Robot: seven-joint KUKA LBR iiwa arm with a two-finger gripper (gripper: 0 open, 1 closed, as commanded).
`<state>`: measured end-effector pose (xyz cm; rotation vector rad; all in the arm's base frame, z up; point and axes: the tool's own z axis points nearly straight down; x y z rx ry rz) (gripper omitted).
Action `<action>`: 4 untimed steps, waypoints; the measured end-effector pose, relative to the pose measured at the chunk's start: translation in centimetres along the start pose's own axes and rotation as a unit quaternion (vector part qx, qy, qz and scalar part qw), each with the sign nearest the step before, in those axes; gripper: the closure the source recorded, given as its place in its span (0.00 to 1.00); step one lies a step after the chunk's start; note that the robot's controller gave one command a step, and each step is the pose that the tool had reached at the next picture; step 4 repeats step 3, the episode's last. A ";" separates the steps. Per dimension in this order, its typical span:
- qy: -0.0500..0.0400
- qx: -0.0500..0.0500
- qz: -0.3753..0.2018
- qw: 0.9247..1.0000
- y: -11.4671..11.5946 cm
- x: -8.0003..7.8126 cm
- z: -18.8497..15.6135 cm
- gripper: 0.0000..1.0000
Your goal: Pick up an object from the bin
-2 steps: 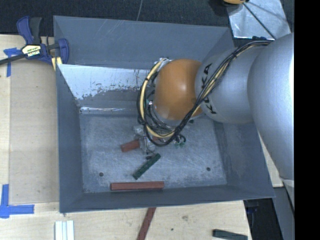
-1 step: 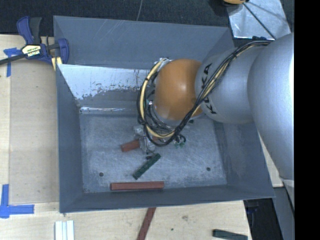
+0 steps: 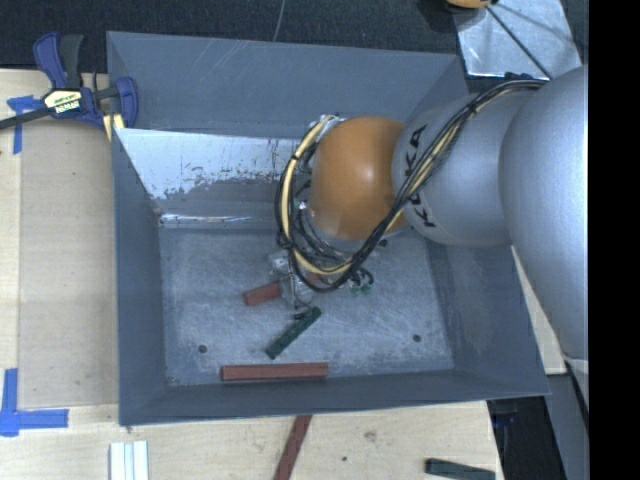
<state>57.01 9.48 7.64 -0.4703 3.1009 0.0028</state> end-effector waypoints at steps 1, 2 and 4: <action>0.005 0.000 0.000 1.000 0.0 0.2 -2.0 1.00; 0.000 0.001 0.001 1.000 -0.1 -0.1 -3.5 1.00; 0.000 0.001 0.001 1.000 -0.1 -0.1 -4.3 1.00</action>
Offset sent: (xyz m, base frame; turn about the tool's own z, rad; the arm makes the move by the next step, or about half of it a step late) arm 0.0000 0.0000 0.0536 0.0000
